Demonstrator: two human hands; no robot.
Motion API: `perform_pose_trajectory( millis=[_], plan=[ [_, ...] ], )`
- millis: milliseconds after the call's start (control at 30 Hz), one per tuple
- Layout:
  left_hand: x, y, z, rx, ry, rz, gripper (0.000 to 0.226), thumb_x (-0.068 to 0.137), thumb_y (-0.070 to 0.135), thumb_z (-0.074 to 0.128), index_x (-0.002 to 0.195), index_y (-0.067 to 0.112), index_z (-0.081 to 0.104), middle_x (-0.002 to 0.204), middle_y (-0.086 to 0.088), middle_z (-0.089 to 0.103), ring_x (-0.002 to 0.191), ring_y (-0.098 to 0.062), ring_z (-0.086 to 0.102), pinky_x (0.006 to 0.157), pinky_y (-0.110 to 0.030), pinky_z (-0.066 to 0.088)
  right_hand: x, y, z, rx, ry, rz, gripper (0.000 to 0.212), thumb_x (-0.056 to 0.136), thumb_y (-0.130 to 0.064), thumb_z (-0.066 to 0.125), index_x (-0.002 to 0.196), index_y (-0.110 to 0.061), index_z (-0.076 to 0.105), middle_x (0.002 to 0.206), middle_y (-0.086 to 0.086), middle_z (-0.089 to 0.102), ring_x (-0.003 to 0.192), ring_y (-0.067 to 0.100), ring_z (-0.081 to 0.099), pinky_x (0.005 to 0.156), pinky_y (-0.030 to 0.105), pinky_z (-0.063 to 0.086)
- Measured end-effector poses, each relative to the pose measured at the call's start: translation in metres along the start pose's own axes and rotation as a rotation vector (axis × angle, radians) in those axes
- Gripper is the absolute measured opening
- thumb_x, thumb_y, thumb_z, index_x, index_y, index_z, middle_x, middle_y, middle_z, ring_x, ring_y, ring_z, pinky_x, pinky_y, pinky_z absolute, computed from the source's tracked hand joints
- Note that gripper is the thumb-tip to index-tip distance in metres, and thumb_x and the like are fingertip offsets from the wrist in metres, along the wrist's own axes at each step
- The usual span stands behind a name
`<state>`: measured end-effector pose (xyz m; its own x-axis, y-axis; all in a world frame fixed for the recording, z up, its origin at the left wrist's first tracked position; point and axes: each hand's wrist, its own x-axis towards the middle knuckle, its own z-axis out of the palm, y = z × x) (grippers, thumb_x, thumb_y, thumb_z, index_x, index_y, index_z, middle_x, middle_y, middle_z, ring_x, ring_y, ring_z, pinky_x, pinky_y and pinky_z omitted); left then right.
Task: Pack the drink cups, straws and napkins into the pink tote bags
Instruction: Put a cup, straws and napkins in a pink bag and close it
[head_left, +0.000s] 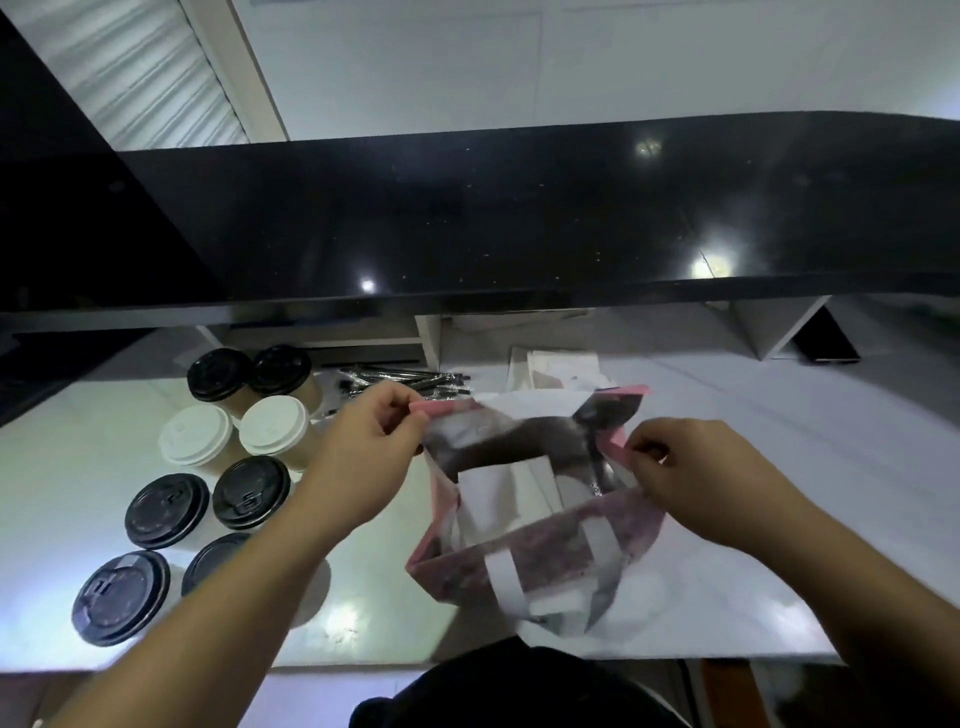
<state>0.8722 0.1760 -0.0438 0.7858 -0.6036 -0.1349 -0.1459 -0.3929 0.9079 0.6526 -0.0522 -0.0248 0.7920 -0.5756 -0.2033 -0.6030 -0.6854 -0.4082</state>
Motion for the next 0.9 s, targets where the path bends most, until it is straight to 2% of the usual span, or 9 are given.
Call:
perform_pose_trajectory(
  millis=[67, 133, 267, 433, 500, 567, 667, 800, 900],
  plan=[
    [0.009, 0.0, 0.003, -0.041, -0.011, -0.01, 0.016, 0.096, 0.026, 0.062, 0.089, 0.038, 0.07, 0.094, 0.008, 0.08, 0.085, -0.007, 0.075, 0.082, -0.041, 0.064, -0.014, 0.0, 0.003, 0.026, 0.017, -0.005, 0.028, 0.1, -0.042, 0.056, 0.079, -0.029, 0.069, 0.073, -0.008, 0.07, 0.064, 0.008, 0.062, 0.061, 0.033, 0.055],
    [0.014, 0.001, 0.006, -0.071, -0.01, -0.017, 0.015, 0.094, 0.027, 0.063, 0.089, 0.037, 0.071, 0.095, 0.011, 0.08, 0.087, -0.003, 0.075, 0.082, -0.037, 0.062, -0.027, 0.001, 0.008, 0.058, 0.02, -0.015, 0.024, 0.1, -0.04, 0.057, 0.081, -0.032, 0.069, 0.074, -0.013, 0.07, 0.065, 0.005, 0.063, 0.059, 0.028, 0.053],
    [0.014, 0.002, 0.011, -0.098, -0.015, -0.046, 0.016, 0.088, 0.022, 0.063, 0.09, 0.034, 0.074, 0.095, 0.006, 0.079, 0.09, -0.01, 0.074, 0.088, -0.039, 0.06, -0.045, 0.005, 0.017, 0.208, 0.018, -0.042, 0.02, 0.098, -0.049, 0.052, 0.091, -0.038, 0.067, 0.086, -0.024, 0.07, 0.078, -0.001, 0.065, 0.067, 0.026, 0.054],
    [-0.004, -0.005, 0.003, -0.21, -0.091, -0.079, 0.049, 0.095, 0.001, 0.066, 0.119, 0.043, 0.068, 0.123, 0.021, 0.071, 0.117, 0.005, 0.064, 0.094, -0.025, 0.05, -0.058, 0.025, 0.025, 0.459, -0.035, -0.069, 0.039, 0.081, -0.066, 0.062, 0.116, -0.048, 0.062, 0.118, -0.028, 0.064, 0.104, 0.0, 0.063, 0.077, 0.022, 0.054],
    [-0.016, -0.014, -0.005, -0.187, -0.072, -0.082, 0.048, 0.094, 0.007, 0.072, 0.124, 0.043, 0.062, 0.127, 0.021, 0.067, 0.12, 0.003, 0.062, 0.098, -0.03, 0.049, -0.059, 0.033, 0.031, 0.539, -0.032, -0.055, 0.042, 0.08, -0.054, 0.071, 0.12, -0.051, 0.06, 0.124, -0.029, 0.062, 0.111, 0.0, 0.061, 0.081, 0.019, 0.054],
    [-0.028, -0.028, -0.016, -0.204, -0.107, -0.087, 0.038, 0.086, 0.02, 0.08, 0.117, 0.037, 0.066, 0.12, 0.009, 0.071, 0.116, -0.011, 0.067, 0.096, -0.033, 0.053, -0.057, 0.04, 0.038, 0.62, -0.014, -0.043, 0.041, 0.085, -0.031, 0.077, 0.119, -0.048, 0.062, 0.124, -0.024, 0.064, 0.11, 0.003, 0.062, 0.084, 0.015, 0.053],
    [-0.043, -0.043, -0.027, -0.186, -0.354, -0.067, 0.041, 0.077, 0.035, 0.084, 0.117, 0.032, 0.071, 0.123, -0.001, 0.072, 0.12, -0.023, 0.066, 0.097, -0.037, 0.056, -0.049, 0.045, 0.046, 0.713, -0.005, -0.025, 0.034, 0.089, -0.019, 0.077, 0.114, -0.041, 0.068, 0.12, -0.017, 0.069, 0.107, 0.006, 0.066, 0.08, 0.016, 0.054],
    [-0.045, -0.046, -0.018, -0.069, -0.487, 0.008, 0.049, 0.092, 0.017, 0.073, 0.138, 0.033, 0.064, 0.138, 0.0, 0.067, 0.127, -0.022, 0.064, 0.105, -0.042, 0.051, -0.038, 0.044, 0.056, 0.861, 0.012, -0.012, 0.023, 0.093, -0.015, 0.072, 0.106, -0.033, 0.077, 0.113, -0.011, 0.075, 0.1, 0.008, 0.071, 0.077, 0.015, 0.055],
    [-0.041, -0.041, -0.003, -0.137, -0.433, -0.018, 0.045, 0.095, 0.009, 0.063, 0.131, 0.036, 0.07, 0.135, 0.001, 0.071, 0.125, -0.02, 0.066, 0.104, -0.039, 0.053, -0.034, 0.04, 0.064, 0.989, 0.037, 0.027, 0.017, 0.095, -0.018, 0.069, 0.104, -0.027, 0.08, 0.104, -0.004, 0.079, 0.097, 0.012, 0.074, 0.075, 0.013, 0.054]
  ],
)
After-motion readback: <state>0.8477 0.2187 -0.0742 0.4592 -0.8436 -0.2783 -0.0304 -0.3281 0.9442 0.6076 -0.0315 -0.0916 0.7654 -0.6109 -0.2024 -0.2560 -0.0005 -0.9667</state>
